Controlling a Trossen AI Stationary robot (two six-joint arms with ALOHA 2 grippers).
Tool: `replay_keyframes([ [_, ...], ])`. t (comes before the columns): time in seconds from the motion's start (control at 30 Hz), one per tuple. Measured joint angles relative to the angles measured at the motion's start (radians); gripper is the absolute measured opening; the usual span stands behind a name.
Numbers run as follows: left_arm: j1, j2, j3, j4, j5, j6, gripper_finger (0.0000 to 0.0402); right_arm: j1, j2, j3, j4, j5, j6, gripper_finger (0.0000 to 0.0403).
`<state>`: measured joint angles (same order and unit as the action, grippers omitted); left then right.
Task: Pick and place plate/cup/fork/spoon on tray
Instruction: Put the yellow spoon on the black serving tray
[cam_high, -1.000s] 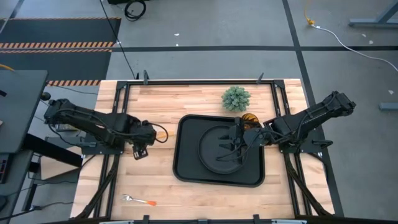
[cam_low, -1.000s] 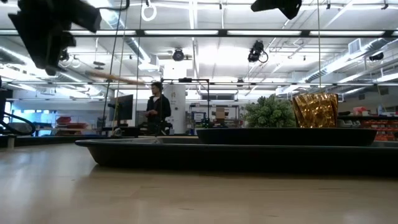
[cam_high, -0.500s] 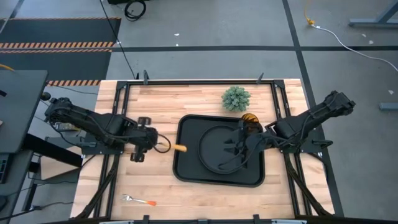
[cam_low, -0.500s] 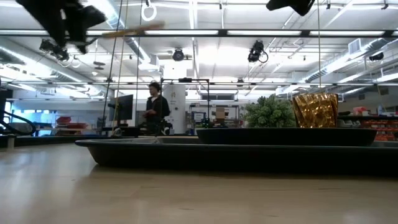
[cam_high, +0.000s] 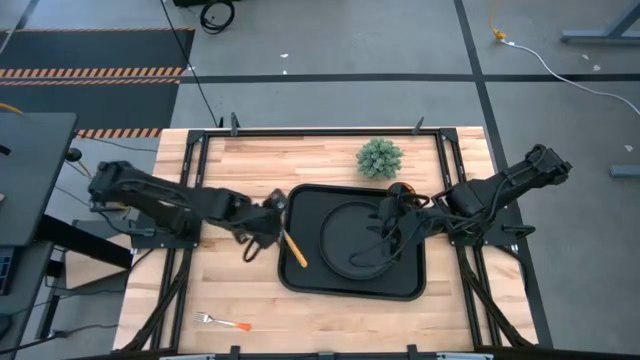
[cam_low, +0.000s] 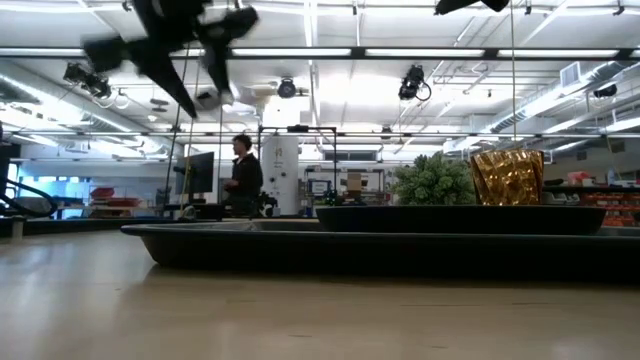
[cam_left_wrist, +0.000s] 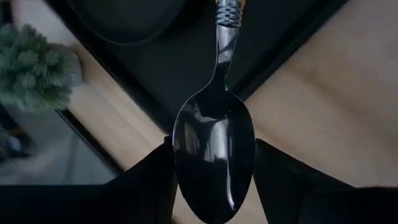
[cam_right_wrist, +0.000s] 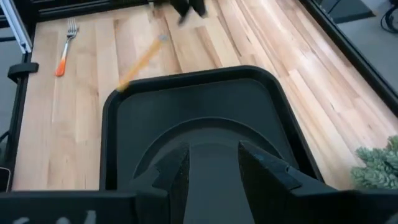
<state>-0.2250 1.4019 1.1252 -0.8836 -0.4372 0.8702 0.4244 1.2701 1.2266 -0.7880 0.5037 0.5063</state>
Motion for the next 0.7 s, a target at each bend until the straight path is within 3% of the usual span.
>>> replay_keyframes([
  [0.37, 0.075, 0.273, 0.0, 0.291, -0.04, 0.497, 0.0181, 0.048, 0.0, 0.0, -0.006, 0.0, 0.093, 0.0142],
  [0.7, 0.105, 0.41, 0.0, 0.416, -0.003, 0.607, 0.018, 0.059, 0.0, 0.0, -0.043, 0.0, 0.096, 0.0142],
])
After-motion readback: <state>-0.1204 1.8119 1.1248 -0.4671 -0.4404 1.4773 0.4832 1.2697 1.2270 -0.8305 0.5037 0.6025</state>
